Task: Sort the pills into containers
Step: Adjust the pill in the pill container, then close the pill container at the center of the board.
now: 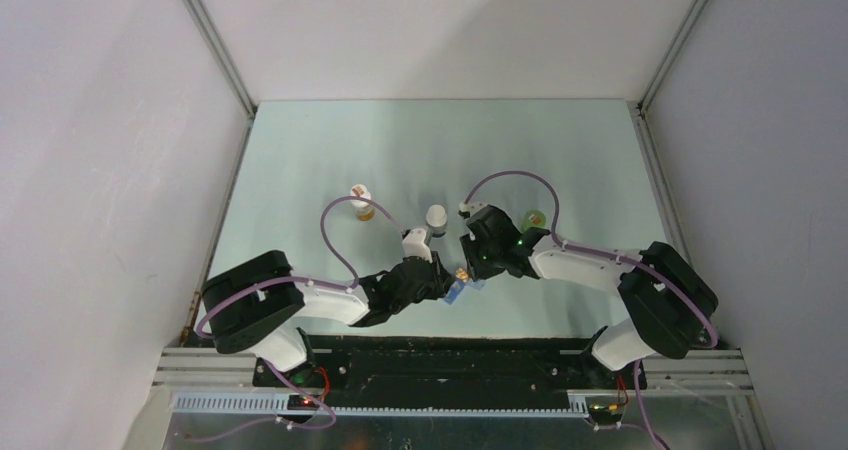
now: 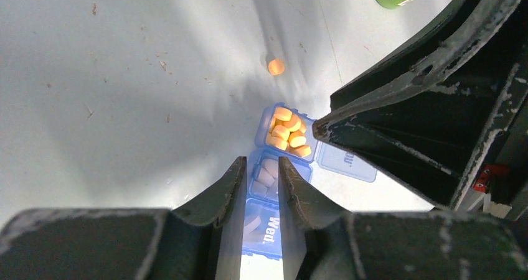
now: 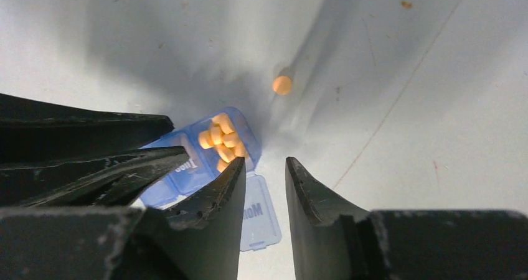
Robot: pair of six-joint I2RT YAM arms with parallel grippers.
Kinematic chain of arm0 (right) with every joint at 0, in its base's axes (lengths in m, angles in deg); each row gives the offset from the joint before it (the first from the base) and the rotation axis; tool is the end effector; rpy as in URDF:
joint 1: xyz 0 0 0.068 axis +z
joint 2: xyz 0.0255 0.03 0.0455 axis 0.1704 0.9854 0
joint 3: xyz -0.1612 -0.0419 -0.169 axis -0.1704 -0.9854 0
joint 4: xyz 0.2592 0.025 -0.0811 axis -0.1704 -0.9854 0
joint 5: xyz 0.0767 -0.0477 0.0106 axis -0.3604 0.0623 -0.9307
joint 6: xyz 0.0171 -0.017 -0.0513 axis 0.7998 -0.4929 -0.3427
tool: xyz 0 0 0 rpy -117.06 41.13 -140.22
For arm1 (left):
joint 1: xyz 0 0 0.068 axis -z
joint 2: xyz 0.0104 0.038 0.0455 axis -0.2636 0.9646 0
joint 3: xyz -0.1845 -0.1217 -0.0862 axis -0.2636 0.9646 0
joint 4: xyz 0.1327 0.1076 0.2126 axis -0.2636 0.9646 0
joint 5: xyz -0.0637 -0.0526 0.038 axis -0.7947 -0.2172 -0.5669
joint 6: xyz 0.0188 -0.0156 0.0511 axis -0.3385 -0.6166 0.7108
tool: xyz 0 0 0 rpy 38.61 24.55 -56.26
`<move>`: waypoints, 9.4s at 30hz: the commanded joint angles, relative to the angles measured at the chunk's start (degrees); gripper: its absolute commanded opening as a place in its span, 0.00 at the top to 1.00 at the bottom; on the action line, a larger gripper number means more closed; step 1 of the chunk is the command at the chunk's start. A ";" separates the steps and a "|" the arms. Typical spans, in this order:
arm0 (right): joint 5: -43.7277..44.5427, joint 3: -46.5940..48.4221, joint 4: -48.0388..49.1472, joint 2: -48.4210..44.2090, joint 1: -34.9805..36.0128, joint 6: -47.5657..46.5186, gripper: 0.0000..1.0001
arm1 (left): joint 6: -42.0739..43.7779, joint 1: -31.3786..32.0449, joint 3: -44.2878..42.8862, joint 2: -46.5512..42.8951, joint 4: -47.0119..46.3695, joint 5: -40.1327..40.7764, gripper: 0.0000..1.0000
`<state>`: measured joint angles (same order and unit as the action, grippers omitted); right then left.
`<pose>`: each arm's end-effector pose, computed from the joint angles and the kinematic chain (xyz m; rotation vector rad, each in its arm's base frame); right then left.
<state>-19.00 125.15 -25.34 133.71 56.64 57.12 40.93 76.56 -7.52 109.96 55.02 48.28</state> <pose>0.2084 0.2207 0.1288 -0.6048 2.5194 0.4138 0.1445 -0.2382 0.0812 0.0486 2.2214 -0.7882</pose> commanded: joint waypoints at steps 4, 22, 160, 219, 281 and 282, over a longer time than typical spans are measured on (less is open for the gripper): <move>0.69 1.09 -0.57 -0.71 -0.91 -1.27 0.58 | 2.65 -0.10 0.89 1.26 8.82 3.23 0.74; 1.32 1.08 4.89 0.04 -1.62 3.56 0.55 | 3.07 -0.10 1.15 0.96 8.42 2.93 0.74; 7.73 -7.17 -8.54 -22.92 -9.25 15.68 0.46 | 5.87 -0.05 7.24 -12.96 0.05 2.72 0.22; -8.26 -13.85 18.36 -13.78 -3.51 22.50 0.37 | 8.54 0.34 1.36 -3.10 5.16 -1.38 0.67; -8.30 -8.40 16.54 1.82 -3.44 16.83 0.55 | 13.84 0.34 2.73 -8.98 3.45 0.18 0.53; -8.30 -8.40 16.54 1.78 -3.37 16.83 0.55 | 13.43 0.34 2.72 -9.55 3.34 0.50 0.50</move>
<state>-28.24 116.06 -7.11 133.89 52.60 75.42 53.94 76.69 -4.94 103.36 58.50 46.20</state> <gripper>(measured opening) 0.461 0.463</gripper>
